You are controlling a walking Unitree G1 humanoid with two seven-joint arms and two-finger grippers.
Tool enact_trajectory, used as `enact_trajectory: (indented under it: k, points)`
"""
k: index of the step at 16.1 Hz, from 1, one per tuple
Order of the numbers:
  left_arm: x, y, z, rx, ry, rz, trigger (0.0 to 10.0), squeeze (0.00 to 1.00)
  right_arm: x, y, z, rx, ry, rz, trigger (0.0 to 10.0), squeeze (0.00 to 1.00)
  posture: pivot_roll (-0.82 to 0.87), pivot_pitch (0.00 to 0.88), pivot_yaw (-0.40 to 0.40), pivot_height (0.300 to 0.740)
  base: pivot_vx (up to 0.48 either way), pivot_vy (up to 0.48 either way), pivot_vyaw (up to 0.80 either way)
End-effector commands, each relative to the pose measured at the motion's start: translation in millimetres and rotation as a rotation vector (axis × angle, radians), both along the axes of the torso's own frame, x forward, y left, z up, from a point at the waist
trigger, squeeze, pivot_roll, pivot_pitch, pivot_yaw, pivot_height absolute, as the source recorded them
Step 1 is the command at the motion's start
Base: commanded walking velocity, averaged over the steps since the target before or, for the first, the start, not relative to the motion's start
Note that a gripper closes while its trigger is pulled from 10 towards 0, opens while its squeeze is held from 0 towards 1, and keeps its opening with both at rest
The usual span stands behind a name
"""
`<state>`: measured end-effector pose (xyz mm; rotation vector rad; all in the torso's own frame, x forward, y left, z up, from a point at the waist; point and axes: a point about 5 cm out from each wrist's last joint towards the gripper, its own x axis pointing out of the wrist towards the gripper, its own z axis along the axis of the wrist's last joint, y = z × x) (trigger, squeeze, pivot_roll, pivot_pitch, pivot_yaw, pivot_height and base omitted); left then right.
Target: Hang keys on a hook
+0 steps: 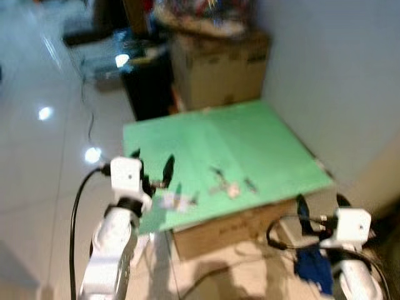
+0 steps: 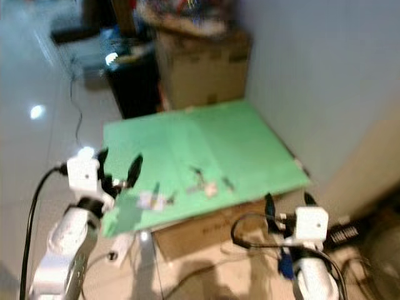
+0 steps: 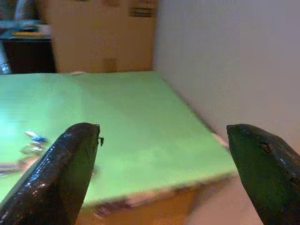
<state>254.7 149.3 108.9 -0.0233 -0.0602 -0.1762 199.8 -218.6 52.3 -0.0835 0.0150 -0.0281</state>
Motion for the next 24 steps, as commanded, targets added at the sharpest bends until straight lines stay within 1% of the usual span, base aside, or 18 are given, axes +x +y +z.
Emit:
enact_trajectory:
  k: [1,4,5,7,9,10,12,13,14,15,16,17,18,19,20,21,22,24]
  points:
    - [0.0,4.7,-6.0,0.016,0.034,0.036,10.0,0.0,9.8,9.9,12.6,0.001,-0.039,0.065,10.0,0.0,-0.26,0.071,0.025,0.74,0.368,0.0,0.0]
    - [11.2,5.4,-8.2,0.043,0.043,0.053,10.0,0.0,27.6,14.9,25.9,0.017,-0.03,0.107,10.0,0.0,-0.25,0.062,0.022,0.74,0.0,0.0,0.0]
    - [13.9,5.2,-7.7,0.046,0.042,0.055,10.0,0.0,31.8,16.6,26.8,0.012,-0.016,0.123,10.0,0.0,-0.25,0.06,0.021,0.74,0.0,0.0,0.0]
    - [16.0,5.8,-8.3,0.06,0.043,0.058,10.0,0.0,36.2,21.9,28.5,0.022,-0.013,0.137,10.0,0.0,-0.24,0.049,0.022,0.74,0.0,0.0,0.0]
    - [16.2,4.6,-11.2,0.074,0.056,0.047,10.0,0.0,36.6,26.1,27.0,0.036,0.002,0.149,10.0,0.0,-0.23,0.045,0.024,0.74,0.0,0.0,0.0]
    - [16.2,3.1,-15.1,0.097,0.073,0.035,10.0,0.0,35.3,27.9,26.1,0.044,0.006,0.146,10.0,0.0,-0.23,0.045,0.026,0.74,0.0,0.0,0.0]
    - [16.9,-4.7,-26.6,0.134,0.11,-0.053,10.0,0.0,29.7,31.5,22.9,0.051,0.018,0.147,10.0,0.0,-0.23,0.051,0.029,0.74,0.0,0.0,0.0]
    - [23.0,-15.6,-39.1,0.144,0.167,-0.117,10.0,0.0,27.8,32.4,20.9,0.061,0.026,0.143,10.0,0.0,-0.23,0.056,0.031,0.74,0.0,0.0,0.0]
    - [29.9,-31.7,-47.1,0.151,0.193,-0.175,10.0,0.0,25.9,34.0,22.1,0.06,0.025,0.15,10.0,0.0,-0.24,0.083,0.03,0.74,0.0,0.0,0.0]
    - [32.0,-39.2,-50.5,0.163,0.204,-0.206,10.0,0.0,24.4,35.1,23.1,0.059,0.024,0.155,10.0,0.0,-0.24,0.094,0.029,0.74,0.0,0.0,0.0]
    - [40.1,-53.7,-56.6,0.171,0.224,-0.243,10.0,0.0,14.9,38.5,23.4,0.036,0.041,0.189,10.0,0.0,-0.28,0.138,0.024,0.74,0.0,0.0,0.0]
    - [48.9,-56.4,-57.0,0.172,0.23,-0.22,10.0,0.0,6.4,38.8,22.6,0.023,0.059,0.206,10.0,0.0,-0.3,0.172,0.019,0.74,0.0,0.0,0.0]
    - [51.5,-56.1,-56.6,0.171,0.231,-0.209,10.0,0.0,3.7,39.0,22.8,0.021,0.064,0.208,10.0,0.0,-0.3,0.172,0.019,0.74,0.0,0.0,0.0]
    - [59.9,-54.2,-55.8,0.175,0.241,-0.172,10.0,0.0,-1.6,38.7,23.4,0.015,0.077,0.211,10.0,0.0,-0.34,0.205,0.017,0.74,0.0,0.0,0.0]
    - [65.1,-52.6,-54.5,0.172,0.244,-0.153,10.0,0.0,-3.9,38.9,25.5,0.011,0.078,0.218,10.0,0.0,-0.36,0.221,0.016,0.74,0.0,0.0,0.0]
    - [72.6,-48.0,-51.7,0.158,0.243,-0.128,10.0,0.0,-9.5,40.6,30.6,0.006,0.077,0.228,10.0,0.0,-0.38,0.247,0.019,0.74,0.0,0.0,0.0]
    - [74.1,-45.8,-52.5,0.163,0.244,-0.125,10.0,0.0,-11.2,37.7,31.9,0.001,0.083,0.223,10.0,0.0,-0.38,0.252,0.019,0.74,0.0,0.0,0.0]
    - [66.3,-41.3,-65.5,0.18,0.282,-0.126,10.0,0.0,-11.6,38.5,32.7,0.003,0.086,0.222,10.0,0.0,-0.38,0.253,0.02,0.74,0.0,0.0,0.0]
